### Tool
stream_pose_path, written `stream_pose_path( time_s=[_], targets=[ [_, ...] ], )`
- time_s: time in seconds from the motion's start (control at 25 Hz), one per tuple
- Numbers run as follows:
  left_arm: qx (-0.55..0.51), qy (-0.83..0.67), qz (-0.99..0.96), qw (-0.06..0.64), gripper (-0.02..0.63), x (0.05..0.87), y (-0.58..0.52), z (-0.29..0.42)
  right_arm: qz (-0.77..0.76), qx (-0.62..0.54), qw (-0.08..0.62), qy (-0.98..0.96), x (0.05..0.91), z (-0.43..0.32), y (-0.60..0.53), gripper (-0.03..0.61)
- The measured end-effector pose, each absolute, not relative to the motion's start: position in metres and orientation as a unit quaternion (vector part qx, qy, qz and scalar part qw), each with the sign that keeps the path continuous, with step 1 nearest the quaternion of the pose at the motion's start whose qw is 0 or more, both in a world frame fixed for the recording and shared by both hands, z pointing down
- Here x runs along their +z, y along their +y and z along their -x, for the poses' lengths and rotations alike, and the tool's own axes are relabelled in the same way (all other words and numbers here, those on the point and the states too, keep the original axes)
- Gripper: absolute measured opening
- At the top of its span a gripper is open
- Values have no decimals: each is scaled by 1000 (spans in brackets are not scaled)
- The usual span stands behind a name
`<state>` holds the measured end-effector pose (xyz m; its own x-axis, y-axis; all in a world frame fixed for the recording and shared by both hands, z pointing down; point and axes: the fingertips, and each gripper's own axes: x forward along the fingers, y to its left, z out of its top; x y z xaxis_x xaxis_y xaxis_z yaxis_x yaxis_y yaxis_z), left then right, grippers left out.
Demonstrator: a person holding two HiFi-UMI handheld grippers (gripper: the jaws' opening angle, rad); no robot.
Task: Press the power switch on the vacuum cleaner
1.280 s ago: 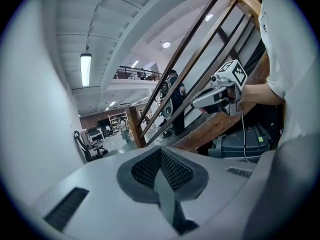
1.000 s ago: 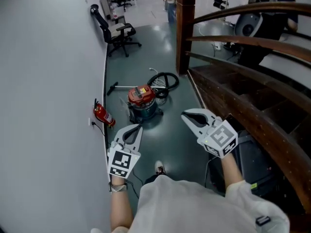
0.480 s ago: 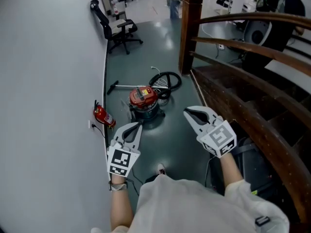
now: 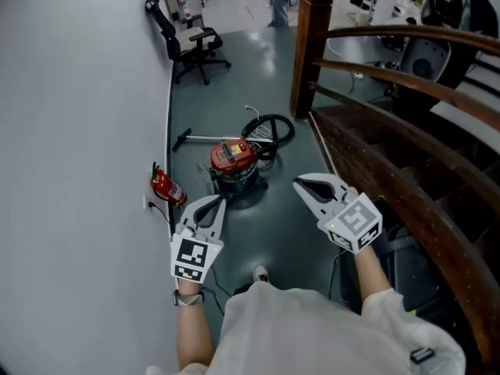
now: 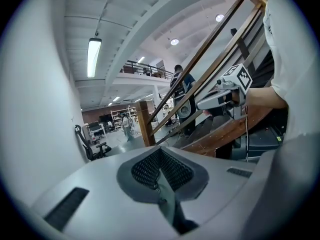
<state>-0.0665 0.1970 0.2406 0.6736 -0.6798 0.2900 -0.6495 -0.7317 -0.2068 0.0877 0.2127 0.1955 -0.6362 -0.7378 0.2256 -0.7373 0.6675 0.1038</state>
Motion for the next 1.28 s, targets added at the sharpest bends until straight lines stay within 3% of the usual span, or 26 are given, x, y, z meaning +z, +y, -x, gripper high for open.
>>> stream_pose_path(
  time_s=[0.76,1.28],
  targets=[
    [-181,353,918,33,-3,254,121,108,-424,3,142,-894,205,-41,136,29],
    [-181,372,910,22,-3,266,61,115,-433,-1,163,-887,227,-48,63,31]
  ],
)
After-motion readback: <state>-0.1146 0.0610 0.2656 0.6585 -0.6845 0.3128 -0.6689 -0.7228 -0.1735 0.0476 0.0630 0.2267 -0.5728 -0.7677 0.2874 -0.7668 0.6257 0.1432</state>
